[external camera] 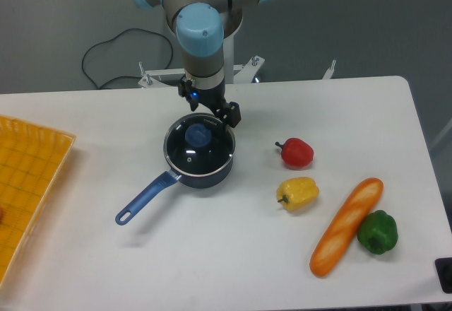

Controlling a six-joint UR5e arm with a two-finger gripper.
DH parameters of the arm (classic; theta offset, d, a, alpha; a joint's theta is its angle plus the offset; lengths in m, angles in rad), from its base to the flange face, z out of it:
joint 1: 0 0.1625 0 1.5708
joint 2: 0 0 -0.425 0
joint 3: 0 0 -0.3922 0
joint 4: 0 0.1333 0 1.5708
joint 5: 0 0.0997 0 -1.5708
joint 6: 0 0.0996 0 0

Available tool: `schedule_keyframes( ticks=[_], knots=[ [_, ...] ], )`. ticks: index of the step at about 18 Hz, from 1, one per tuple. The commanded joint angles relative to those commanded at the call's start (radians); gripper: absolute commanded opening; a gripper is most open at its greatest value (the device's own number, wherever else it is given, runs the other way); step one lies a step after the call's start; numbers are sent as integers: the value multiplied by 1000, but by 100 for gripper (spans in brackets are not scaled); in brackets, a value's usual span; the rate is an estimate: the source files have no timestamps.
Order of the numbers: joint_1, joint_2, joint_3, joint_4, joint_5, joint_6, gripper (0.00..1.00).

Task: Open the lid
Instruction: 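Lower the gripper onto the lid knob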

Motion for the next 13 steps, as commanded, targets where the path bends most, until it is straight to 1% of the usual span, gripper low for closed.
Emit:
schedule_keyframes(
  ticks=[3, 13],
  knots=[
    [-17, -29, 12, 26, 2, -32, 100],
    [-18, -41, 15, 34, -2, -35, 99]
  ],
)
